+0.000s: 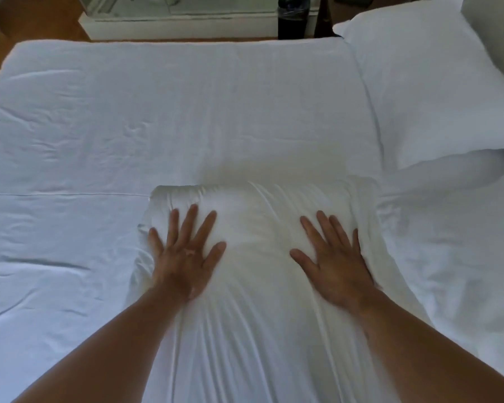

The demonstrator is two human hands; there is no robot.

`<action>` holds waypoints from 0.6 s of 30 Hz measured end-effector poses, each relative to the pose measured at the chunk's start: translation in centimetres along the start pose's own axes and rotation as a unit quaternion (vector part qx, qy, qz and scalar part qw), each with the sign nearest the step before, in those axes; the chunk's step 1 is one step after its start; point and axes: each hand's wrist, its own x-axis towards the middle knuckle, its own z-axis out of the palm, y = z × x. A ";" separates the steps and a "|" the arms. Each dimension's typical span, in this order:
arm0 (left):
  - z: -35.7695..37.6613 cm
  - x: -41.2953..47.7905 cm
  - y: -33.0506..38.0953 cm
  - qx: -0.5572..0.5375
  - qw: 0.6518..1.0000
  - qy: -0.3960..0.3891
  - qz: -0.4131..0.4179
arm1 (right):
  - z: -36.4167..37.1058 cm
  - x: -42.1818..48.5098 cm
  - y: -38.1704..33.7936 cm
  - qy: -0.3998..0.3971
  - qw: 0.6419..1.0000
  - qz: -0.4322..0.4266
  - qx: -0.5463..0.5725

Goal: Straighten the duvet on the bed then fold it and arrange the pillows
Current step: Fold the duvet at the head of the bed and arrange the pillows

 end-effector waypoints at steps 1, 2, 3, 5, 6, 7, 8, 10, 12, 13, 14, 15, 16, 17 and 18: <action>2.1 0.8 -0.1 -0.010 1.000 0.004 -0.007 | 1.8 1.0 0.6 0.008 1.000 0.001 0.013; 4.1 1.6 -0.2 -0.019 1.000 0.014 -0.014 | 3.7 1.9 1.2 0.017 1.000 -0.004 0.023; 5.7 2.1 -0.2 -0.026 0.999 0.024 -0.016 | 5.3 2.6 1.6 0.028 0.999 -0.009 0.029; 7.4 2.8 -0.3 -0.030 0.999 0.033 -0.015 | 7.1 3.4 1.9 0.050 0.998 -0.011 0.035; 7.5 2.9 -0.4 -0.030 0.999 0.036 -0.013 | 7.3 3.6 1.8 0.055 0.998 -0.013 0.034; 7.2 2.8 -0.5 -0.031 0.999 0.039 -0.009 | 7.1 3.5 1.5 0.050 0.998 -0.013 0.031; 6.5 2.6 -0.5 -0.036 0.998 0.041 -0.006 | 6.4 3.2 1.2 0.042 0.999 -0.011 0.029; 4.2 3.0 -0.6 -0.064 0.994 0.083 -0.011 | 3.5 3.4 0.7 0.070 0.997 0.019 0.028; 1.3 5.5 -1.5 -0.095 0.981 0.157 -0.066 | 0.3 6.0 1.7 0.188 0.980 0.061 -0.023; 0.1 7.4 -2.4 -0.099 0.977 0.154 -0.106 | -1.1 8.0 3.1 0.214 0.971 0.093 -0.048; -1.0 9.4 -3.2 -0.099 0.978 0.118 -0.143 | -2.3 10.3 4.5 0.195 0.971 0.128 -0.051; -1.7 11.3 -3.9 -0.099 0.978 0.071 -0.172 | -3.0 12.4 5.7 0.139 0.978 0.149 -0.037; -1.8 12.9 -4.4 -0.109 0.976 0.028 -0.187 | -3.1 14.2 6.5 0.076 0.985 0.154 -0.026; -1.3 14.0 -4.7 -0.118 0.975 -0.004 -0.187 | -2.4 15.4 7.1 0.028 0.988 0.150 -0.023; -0.4 14.7 -4.9 -0.123 0.976 -0.023 -0.178 | -1.7 15.9 7.1 0.007 0.988 0.151 -0.030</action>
